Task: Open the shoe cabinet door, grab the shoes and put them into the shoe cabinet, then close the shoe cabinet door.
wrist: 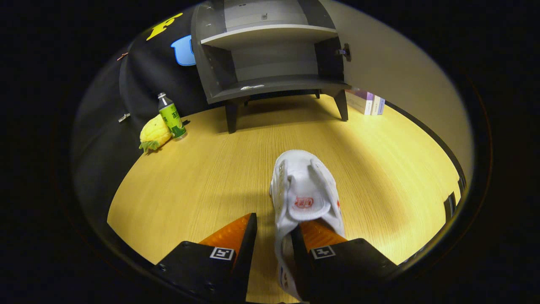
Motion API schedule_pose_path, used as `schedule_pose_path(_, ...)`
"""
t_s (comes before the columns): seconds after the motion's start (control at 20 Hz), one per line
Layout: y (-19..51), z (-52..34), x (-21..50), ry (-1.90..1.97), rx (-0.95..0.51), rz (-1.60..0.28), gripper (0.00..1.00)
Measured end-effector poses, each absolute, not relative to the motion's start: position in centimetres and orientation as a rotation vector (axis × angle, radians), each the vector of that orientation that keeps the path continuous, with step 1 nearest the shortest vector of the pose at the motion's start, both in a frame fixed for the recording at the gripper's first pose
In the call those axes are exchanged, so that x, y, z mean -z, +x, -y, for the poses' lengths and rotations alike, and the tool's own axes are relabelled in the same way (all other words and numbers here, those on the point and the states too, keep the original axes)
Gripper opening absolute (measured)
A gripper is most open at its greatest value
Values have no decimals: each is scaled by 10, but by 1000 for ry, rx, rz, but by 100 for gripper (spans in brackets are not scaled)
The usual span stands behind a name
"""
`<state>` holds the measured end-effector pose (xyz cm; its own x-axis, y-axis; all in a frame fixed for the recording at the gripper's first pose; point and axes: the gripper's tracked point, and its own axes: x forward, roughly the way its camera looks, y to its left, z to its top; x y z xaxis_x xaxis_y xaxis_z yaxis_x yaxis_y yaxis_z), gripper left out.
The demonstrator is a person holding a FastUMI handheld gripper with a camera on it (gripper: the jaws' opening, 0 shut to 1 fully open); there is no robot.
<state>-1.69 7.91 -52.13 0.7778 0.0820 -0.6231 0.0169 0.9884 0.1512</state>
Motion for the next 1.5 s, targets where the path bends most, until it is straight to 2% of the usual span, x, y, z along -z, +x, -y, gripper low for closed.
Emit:
schedule_pose_path(0.25, 9, -65, 524, 121, 25, -585, 51)
schedule_pose_path(0.3, 7, -62, 520, 119, 25, -578, 26)
schedule_pose_path(0.35, 18, -68, 528, 126, 1, -567, 27)
schedule_pose_path(0.45, 16, -68, 524, 135, -19, -582, 9)
schedule_pose_path(0.5, 18, -68, 524, 158, -26, -595, 7)
schedule_pose_path(0.85, 17, -59, 456, 165, -78, -549, 5)
schedule_pose_path(1.15, 33, -61, 329, 120, -131, -462, 5)
schedule_pose_path(1.5, 106, -72, 182, 112, -156, -340, 5)
